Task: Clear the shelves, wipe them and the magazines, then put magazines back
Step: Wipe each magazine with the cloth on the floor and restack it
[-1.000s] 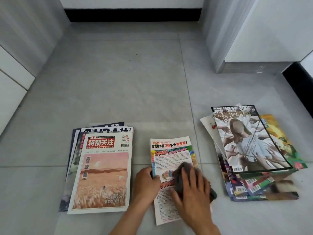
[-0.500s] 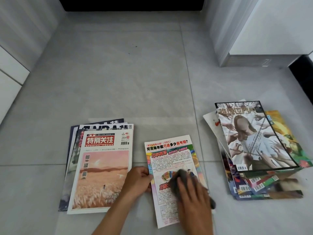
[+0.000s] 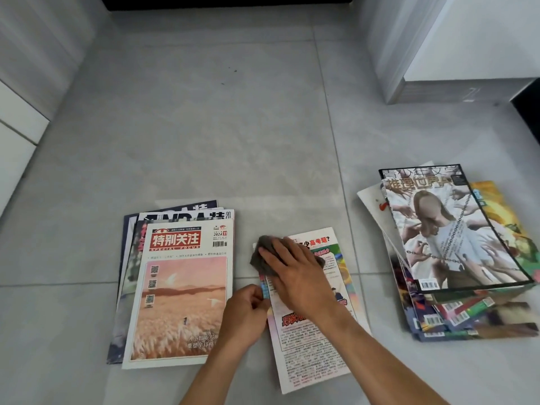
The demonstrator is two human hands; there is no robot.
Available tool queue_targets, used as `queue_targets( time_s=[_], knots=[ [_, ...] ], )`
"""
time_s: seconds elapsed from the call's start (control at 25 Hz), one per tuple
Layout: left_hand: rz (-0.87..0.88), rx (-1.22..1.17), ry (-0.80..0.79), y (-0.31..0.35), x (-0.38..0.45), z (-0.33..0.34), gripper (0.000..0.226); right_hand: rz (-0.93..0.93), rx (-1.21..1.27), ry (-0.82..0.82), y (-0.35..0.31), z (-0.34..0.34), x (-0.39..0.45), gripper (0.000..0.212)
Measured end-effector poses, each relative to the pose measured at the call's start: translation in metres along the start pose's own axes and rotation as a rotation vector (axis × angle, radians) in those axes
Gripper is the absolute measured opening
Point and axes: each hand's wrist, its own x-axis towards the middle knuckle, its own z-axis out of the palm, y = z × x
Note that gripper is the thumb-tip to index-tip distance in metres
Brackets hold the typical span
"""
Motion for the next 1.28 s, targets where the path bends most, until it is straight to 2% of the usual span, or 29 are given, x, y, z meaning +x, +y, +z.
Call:
queue_targets(
  time_s=[0.04, 0.08, 0.16, 0.24, 0.32, 0.44, 0.52, 0.6, 0.68, 0.72, 0.8, 0.92, 1.04, 1.12, 1.2, 1.28],
  knots=[
    [0.001, 0.006, -0.001, 0.001, 0.000, 0.000, 0.012, -0.015, -0.001, 0.005, 0.014, -0.006, -0.004, 0.053],
    [0.002, 0.012, -0.005, 0.003, -0.002, -0.001, 0.013, 0.045, -0.012, 0.019, 0.029, -0.012, -0.011, 0.052],
    [-0.002, 0.033, -0.003, 0.008, -0.006, -0.002, 0.013, 0.258, -0.023, 0.069, 0.056, -0.023, -0.034, 0.051],
    [-0.008, 0.041, 0.003, 0.008, -0.009, -0.002, 0.012, 0.374, -0.026, 0.125, 0.064, -0.027, -0.071, 0.050],
    [-0.021, 0.034, -0.004, 0.010, -0.011, -0.002, 0.012, 0.345, -0.043, 0.158, 0.044, -0.025, -0.116, 0.051],
    [-0.029, -0.001, 0.010, 0.016, -0.017, -0.003, 0.010, 0.186, -0.054, 0.120, -0.005, 0.000, -0.189, 0.045],
    [0.015, -0.079, -0.055, 0.019, -0.026, 0.002, 0.008, 0.142, -0.086, 0.106, -0.024, 0.015, -0.213, 0.045],
    [0.113, -0.084, -0.162, 0.022, -0.038, 0.012, 0.024, 0.093, -0.127, 0.117, -0.023, 0.016, -0.215, 0.044],
    [0.127, -0.181, -0.141, 0.030, -0.043, 0.017, 0.036, 0.068, -0.085, 0.129, -0.014, 0.001, -0.203, 0.060],
    [0.092, -0.307, -0.114, 0.038, -0.043, 0.016, 0.039, 0.070, -0.042, 0.169, -0.009, -0.007, -0.198, 0.069],
    [0.006, -0.526, -0.105, 0.057, -0.044, 0.002, 0.037, 0.115, 0.078, 0.298, 0.001, -0.024, -0.180, 0.072],
    [-0.011, -0.667, -0.135, 0.082, -0.045, -0.016, 0.028, 0.267, 0.299, 0.476, 0.012, -0.053, -0.149, 0.052],
    [0.086, -0.812, -0.156, 0.112, -0.057, -0.013, 0.023, 0.425, 0.510, 0.558, 0.021, -0.086, -0.122, 0.044],
    [0.185, -0.836, -0.200, 0.134, -0.065, -0.007, 0.022, 0.648, 0.753, 0.671, 0.029, -0.108, -0.109, 0.044],
    [0.221, -0.759, -0.221, 0.144, -0.069, 0.000, 0.021, 0.870, 1.042, 0.892, 0.044, -0.132, -0.097, 0.035],
    [0.207, -0.679, -0.169, 0.142, -0.070, 0.007, 0.020, 1.042, 1.283, 1.091, 0.069, -0.151, -0.096, 0.028]
  ],
)
